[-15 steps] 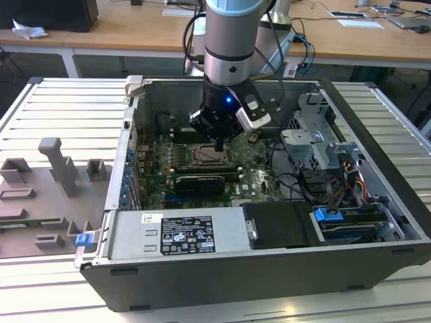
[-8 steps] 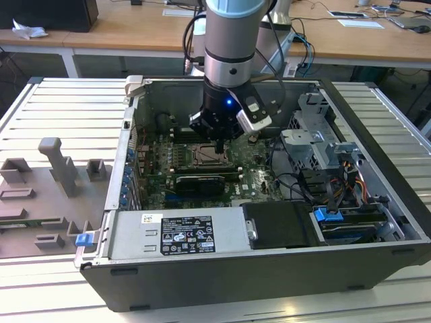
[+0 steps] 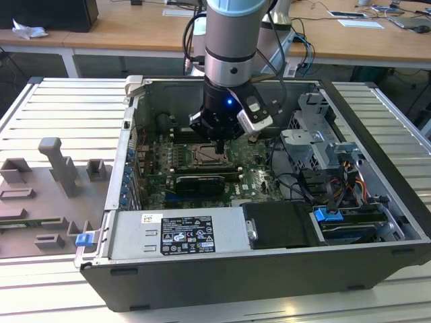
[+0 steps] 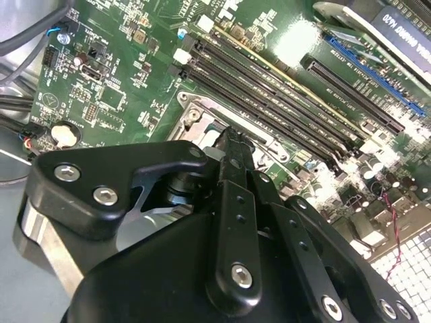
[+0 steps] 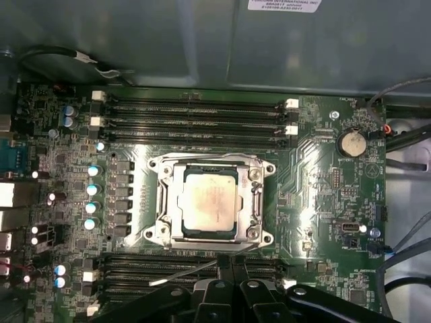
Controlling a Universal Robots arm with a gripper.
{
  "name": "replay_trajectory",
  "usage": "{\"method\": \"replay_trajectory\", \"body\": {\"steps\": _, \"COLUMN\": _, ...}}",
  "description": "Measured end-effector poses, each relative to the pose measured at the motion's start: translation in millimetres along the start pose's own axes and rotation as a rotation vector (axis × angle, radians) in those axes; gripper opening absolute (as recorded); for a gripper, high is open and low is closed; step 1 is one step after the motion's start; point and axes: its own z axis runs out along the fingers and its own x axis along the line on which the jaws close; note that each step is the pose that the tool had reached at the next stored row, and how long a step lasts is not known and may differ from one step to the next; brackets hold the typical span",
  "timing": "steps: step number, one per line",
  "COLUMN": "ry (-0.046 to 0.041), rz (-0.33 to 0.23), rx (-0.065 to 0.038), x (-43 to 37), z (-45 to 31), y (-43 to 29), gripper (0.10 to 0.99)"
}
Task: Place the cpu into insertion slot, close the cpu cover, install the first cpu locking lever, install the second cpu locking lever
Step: 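Install the second cpu locking lever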
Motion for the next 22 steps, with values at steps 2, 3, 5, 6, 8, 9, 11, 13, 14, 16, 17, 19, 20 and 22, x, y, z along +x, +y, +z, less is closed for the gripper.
{"method": "replay_trajectory", "body": {"steps": 2, "ry": 0.0001, "rz": 0.000, "rx": 0.000, "x": 1.2, "z": -0.1, "y": -0.5, "gripper": 0.106}}
{"method": "replay_trajectory", "body": {"steps": 3, "ry": 0.0001, "rz": 0.000, "rx": 0.000, "x": 1.9, "z": -0.1, "y": -0.7, "gripper": 0.106}}
{"method": "replay_trajectory", "body": {"steps": 5, "ry": 0.0001, "rz": 0.000, "rx": 0.000, "x": 3.4, "z": -0.1, "y": -1.5, "gripper": 0.106}}
{"method": "replay_trajectory", "body": {"steps": 6, "ry": 0.0001, "rz": 0.000, "rx": 0.000, "x": 3.7, "z": -0.1, "y": -1.7, "gripper": 0.106}}
{"method": "replay_trajectory", "body": {"steps": 8, "ry": 0.0001, "rz": 0.000, "rx": 0.000, "x": 4.2, "z": -0.1, "y": -2.1, "gripper": 0.106}}
{"method": "replay_trajectory", "body": {"steps": 9, "ry": 0.0001, "rz": 0.000, "rx": 0.000, "x": 4.3, "z": -0.1, "y": -2.2, "gripper": 0.106}}
{"method": "replay_trajectory", "body": {"steps": 11, "ry": 0.0004, "rz": 0.000, "rx": 0.000, "x": 4.5, "z": -0.1, "y": -2.5, "gripper": 0.106}}
{"method": "replay_trajectory", "body": {"steps": 13, "ry": 0.0024, "rz": 0.000, "rx": 0.000, "x": 4.4, "z": -0.1, "y": -2.6, "gripper": 0.106}}
{"method": "replay_trajectory", "body": {"steps": 14, "ry": 0.0027, "rz": 0.000, "rx": 0.000, "x": 4.4, "z": -0.1, "y": -2.6, "gripper": 0.106}}
{"method": "replay_trajectory", "body": {"steps": 16, "ry": 0.0028, "rz": 0.000, "rx": 0.000, "x": 5.5, "z": 0.1, "y": -2.6, "gripper": 0.106}}
{"method": "replay_trajectory", "body": {"steps": 17, "ry": 0.0028, "rz": 0.000, "rx": -0.002, "x": 8.1, "z": 0.3, "y": -2.6, "gripper": 0.106}}
{"method": "replay_trajectory", "body": {"steps": 19, "ry": 0.0026, "rz": 0.000, "rx": -0.003, "x": 9.8, "z": 0.7, "y": -2.5, "gripper": 0.106}}
{"method": "replay_trajectory", "body": {"steps": 20, "ry": 0.0027, "rz": 0.000, "rx": -0.003, "x": 11.2, "z": 0.9, "y": -2.5, "gripper": 0.106}}
{"method": "replay_trajectory", "body": {"steps": 22, "ry": 0.0027, "rz": 0.000, "rx": -0.003, "x": 12.8, "z": 1.2, "y": -2.4, "gripper": 0.106}}
